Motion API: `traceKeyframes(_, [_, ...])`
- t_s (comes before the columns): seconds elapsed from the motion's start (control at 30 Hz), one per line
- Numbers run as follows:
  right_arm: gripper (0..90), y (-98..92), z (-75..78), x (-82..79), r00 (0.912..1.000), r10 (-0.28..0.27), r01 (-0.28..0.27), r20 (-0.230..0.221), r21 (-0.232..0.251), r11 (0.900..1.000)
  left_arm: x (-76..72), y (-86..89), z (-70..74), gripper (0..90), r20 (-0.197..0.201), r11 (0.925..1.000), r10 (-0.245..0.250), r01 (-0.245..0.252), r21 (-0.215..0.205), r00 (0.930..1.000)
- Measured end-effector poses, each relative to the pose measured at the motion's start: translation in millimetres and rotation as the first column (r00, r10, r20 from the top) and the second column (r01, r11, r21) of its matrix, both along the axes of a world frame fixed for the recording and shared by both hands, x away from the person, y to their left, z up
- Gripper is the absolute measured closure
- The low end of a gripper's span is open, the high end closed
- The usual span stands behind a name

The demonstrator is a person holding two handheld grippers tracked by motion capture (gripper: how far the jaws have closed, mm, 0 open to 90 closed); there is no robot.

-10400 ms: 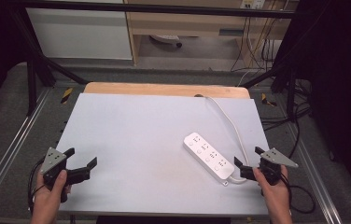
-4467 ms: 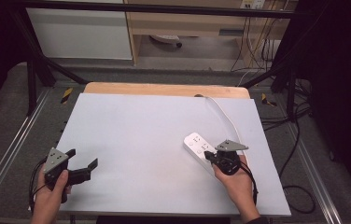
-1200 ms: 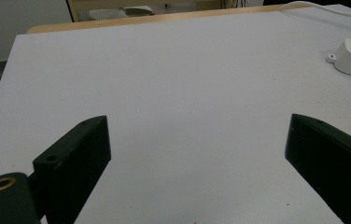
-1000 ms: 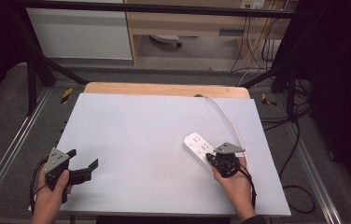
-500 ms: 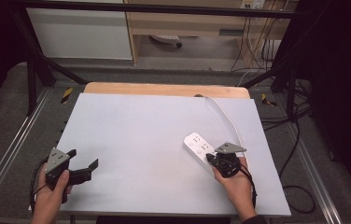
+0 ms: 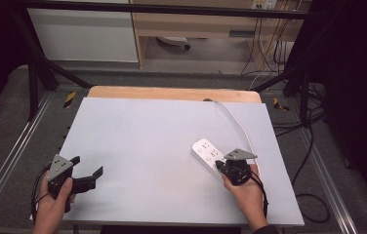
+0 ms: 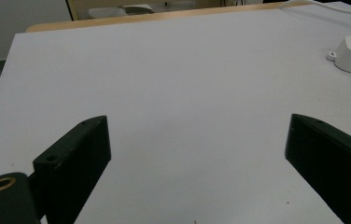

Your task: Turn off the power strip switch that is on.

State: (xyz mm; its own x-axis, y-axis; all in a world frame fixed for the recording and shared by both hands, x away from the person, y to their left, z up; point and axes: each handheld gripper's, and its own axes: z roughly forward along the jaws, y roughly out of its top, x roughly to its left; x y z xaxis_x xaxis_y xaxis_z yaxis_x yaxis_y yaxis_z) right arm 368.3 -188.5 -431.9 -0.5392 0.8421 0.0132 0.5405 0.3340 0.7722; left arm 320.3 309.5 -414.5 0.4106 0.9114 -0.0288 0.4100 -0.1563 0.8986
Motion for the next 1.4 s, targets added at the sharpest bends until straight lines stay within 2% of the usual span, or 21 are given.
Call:
traceKeyframes(0.4, [90.0, -2.3, -1.7, 0.3, 0.9999, -0.002, 0.002, -0.014, 0.03, 1.0, 0.1, 0.0, 0.2, 6.8, 0.003, 1.0, 0.0, 0.0, 0.005, 1.0])
traceKeyframes(0.5, [90.0, -0.2, -1.1, -0.4, 1.0, 0.002, -0.002, -0.001, 0.0, 1.0, 0.1, 0.1, 0.2, 6.8, 0.003, 1.0, 0.0, 0.0, 0.004, 1.0])
traceKeyframes(1.4, [90.0, -0.2, -1.6, -1.0, 0.9999, 0.006, -0.006, 0.012, -0.002, 1.0, 0.2, 0.5, 0.1, 6.9, 0.0, 1.0, -0.002, 0.002, -0.002, 1.0])
